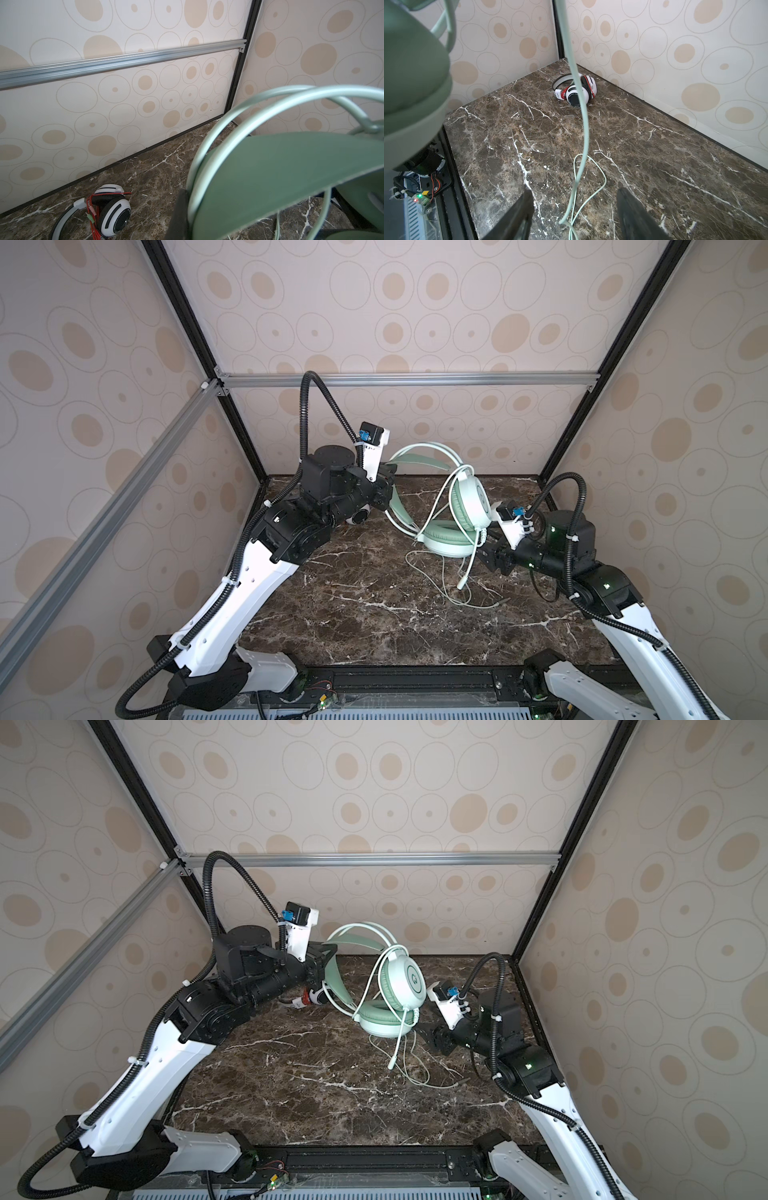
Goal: Wrap the headphones
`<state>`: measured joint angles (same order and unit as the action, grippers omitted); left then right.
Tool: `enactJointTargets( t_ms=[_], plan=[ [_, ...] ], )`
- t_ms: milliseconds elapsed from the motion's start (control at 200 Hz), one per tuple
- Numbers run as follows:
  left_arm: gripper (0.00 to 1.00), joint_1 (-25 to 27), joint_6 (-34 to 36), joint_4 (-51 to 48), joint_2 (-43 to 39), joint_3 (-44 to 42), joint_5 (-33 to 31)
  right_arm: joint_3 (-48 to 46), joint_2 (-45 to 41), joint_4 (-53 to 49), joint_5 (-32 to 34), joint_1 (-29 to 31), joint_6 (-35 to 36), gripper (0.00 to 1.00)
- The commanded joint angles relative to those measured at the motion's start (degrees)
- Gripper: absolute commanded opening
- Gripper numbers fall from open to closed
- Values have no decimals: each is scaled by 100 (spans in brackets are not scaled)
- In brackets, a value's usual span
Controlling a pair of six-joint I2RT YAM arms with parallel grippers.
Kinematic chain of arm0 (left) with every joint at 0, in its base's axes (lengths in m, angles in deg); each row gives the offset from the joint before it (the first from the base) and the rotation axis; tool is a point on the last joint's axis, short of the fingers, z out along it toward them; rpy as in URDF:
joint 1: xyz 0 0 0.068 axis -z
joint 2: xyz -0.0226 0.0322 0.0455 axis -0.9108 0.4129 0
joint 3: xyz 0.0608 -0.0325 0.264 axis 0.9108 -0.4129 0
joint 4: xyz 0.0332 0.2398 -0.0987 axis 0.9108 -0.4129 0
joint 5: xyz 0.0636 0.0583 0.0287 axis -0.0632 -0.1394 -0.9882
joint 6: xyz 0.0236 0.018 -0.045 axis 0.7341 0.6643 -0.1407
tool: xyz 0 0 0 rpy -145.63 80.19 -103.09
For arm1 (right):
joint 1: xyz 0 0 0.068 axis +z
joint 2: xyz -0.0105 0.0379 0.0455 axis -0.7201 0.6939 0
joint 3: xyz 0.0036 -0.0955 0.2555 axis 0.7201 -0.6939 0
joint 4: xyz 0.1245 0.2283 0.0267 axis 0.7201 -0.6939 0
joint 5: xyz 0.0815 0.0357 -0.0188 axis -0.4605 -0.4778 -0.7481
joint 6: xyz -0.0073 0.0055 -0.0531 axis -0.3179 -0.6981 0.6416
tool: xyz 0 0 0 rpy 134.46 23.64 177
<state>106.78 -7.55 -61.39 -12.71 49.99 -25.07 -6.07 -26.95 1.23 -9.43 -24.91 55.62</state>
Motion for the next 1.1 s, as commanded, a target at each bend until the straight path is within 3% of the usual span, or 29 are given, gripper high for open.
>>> enactJointTargets(
  t_ms=[0,50,215,380,530,805,955,1025,1095],
  plan=[
    [0,-61,-133,264,-4,426,22,148,-86,-391,-220,-12,219,70],
    [0,-72,-125,286,35,457,52,189,-26,-463,-423,-9,195,77],
    [0,-92,-142,348,129,541,145,104,-30,-241,-496,-14,8,80],
    [0,-91,-167,333,125,602,165,-160,-53,319,-475,-8,-412,80],
    [0,-101,-190,339,116,637,193,-580,-37,1179,55,-11,-833,80],
    [0,-107,-317,468,59,623,290,-1115,485,2617,197,-18,-1454,79],
    [0,-102,-409,524,42,642,286,-1600,847,3271,-65,-10,-1879,60],
    [0,-104,-451,584,26,592,321,-1730,939,3541,-45,-11,-2046,43],
    [0,-107,-489,667,-25,504,360,-1743,1013,3716,111,-10,-2135,33]
  ],
)
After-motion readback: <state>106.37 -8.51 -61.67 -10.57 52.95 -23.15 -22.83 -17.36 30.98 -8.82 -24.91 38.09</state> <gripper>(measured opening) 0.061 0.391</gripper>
